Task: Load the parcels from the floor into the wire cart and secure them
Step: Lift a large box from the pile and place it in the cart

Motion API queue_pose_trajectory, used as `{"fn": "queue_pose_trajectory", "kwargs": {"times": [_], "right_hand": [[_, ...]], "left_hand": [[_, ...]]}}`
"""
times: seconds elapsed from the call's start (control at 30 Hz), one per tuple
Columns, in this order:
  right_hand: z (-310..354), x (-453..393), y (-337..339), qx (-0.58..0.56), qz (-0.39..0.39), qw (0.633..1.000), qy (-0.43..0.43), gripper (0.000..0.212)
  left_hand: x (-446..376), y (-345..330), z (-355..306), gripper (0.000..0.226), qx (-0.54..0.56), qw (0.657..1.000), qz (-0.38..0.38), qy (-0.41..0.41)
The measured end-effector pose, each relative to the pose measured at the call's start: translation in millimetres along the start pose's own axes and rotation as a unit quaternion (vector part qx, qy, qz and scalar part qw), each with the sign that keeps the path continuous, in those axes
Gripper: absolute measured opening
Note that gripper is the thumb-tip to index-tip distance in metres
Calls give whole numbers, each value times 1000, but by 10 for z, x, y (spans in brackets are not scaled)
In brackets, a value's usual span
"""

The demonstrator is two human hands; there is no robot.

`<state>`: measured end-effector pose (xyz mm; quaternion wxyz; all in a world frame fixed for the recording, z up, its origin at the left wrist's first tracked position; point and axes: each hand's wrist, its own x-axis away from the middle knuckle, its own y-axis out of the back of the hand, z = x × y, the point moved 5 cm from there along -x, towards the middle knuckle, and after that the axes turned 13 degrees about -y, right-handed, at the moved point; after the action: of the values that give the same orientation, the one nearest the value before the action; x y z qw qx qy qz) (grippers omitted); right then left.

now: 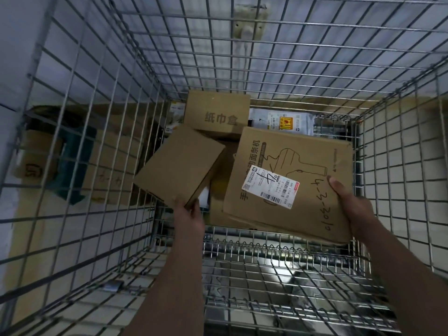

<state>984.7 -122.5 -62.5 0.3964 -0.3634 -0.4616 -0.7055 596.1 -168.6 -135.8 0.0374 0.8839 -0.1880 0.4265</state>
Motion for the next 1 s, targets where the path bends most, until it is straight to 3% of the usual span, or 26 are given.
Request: {"fn": "queue_pose_trajectory", "kwargs": {"times": [0.1,0.2,0.3,0.4,0.53,0.67,0.73,0.87,1.0], "right_hand": [[-17,-40,-23,13,4,1000,-1,88],[-34,-99,-90,17,3,1000,-3,94],[-47,-150,-176,15,10,1000,0,94],[-32,-203,-286,10,23,1000,7,87],[-2,-237,-433,21,31,999,15,63],[-52,-316,-539,57,31,998,19,59],[-84,-348,-618,63,43,997,21,59],[-132,-469,-766,53,66,996,12,62],[-201,-583,-921,56,76,996,-10,76]], "left_hand": [[9,-215,-17,45,-45,999,28,-9],[-58,-359,112,46,-45,997,43,47],[-191,-257,319,44,-172,977,65,109],[-309,-180,279,39,-288,947,87,114],[-390,-145,129,59,-411,902,110,77],[-156,-333,200,91,-461,847,260,47],[-60,-429,218,85,-489,821,295,14],[-169,-475,246,73,-500,818,277,-67],[-351,-553,232,67,-525,792,291,-114]]}}
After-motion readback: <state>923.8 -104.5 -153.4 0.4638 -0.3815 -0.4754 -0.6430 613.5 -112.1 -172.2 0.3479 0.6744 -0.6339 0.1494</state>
